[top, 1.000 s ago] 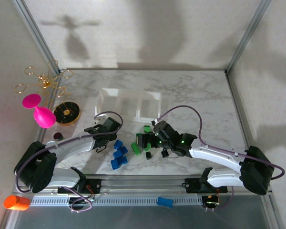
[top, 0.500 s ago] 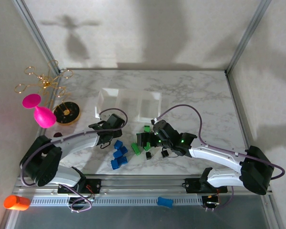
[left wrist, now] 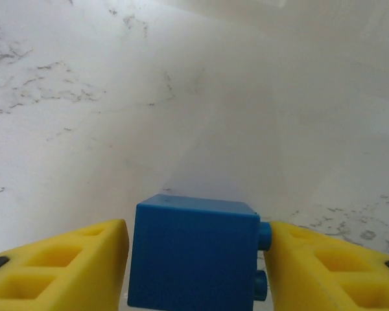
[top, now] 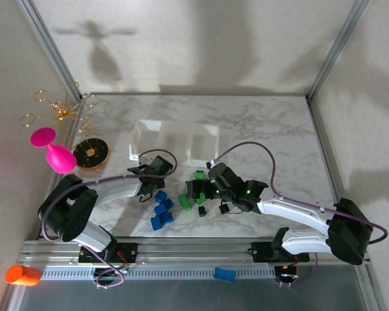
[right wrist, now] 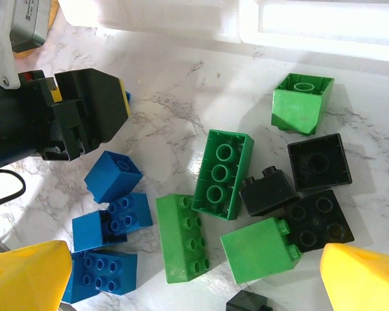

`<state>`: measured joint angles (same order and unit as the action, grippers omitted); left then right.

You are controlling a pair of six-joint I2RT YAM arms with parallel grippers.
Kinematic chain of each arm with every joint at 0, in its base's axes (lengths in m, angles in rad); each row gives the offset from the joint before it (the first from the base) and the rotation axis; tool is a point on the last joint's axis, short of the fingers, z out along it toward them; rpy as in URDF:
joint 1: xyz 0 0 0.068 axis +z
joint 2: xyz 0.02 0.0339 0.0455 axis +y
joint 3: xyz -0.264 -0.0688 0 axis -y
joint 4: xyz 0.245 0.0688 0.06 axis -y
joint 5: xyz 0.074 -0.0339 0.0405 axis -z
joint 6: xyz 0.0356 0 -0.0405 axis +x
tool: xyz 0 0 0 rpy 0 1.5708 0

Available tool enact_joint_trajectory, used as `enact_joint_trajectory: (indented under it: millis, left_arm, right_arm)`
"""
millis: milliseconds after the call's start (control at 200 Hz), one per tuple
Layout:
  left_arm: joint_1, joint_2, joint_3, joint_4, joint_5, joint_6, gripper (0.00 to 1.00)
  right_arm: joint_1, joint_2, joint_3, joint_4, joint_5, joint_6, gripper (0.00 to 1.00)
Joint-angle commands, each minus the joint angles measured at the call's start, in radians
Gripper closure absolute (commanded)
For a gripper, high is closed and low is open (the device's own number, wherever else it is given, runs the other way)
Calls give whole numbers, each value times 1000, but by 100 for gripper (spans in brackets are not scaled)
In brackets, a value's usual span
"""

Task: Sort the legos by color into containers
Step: Pick up the lego from the center of the table.

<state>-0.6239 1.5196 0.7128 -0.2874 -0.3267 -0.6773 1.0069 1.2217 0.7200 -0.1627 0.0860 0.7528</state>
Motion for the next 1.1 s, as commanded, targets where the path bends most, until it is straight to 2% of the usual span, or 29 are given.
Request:
enact_joint_trajectory:
  millis: [0,235,466,616,841,1096]
  left_arm:
    - [5,-1,25,4,-18,7,46]
    - [7,-63,2,-4,-12,-5,54]
    - [9,-155,37,-81,-70,-28,58]
    - [59,-186,103,-111,-88,-28,60]
    - [122,-93,250,-96,-96,11,60]
    - [208,44,377,-63,-70,41,62]
  right_arm:
    - [12,-20,-5,-14,25,16,1]
    - [11,-26,-4,2,23,10,1]
    - [11,-30,-2,27,8,7,1]
    - [11,-14,23,60,2,-1,1]
    - [10,6,79,19,39,4,1]
    - [10,-71,39,16,65,13,1]
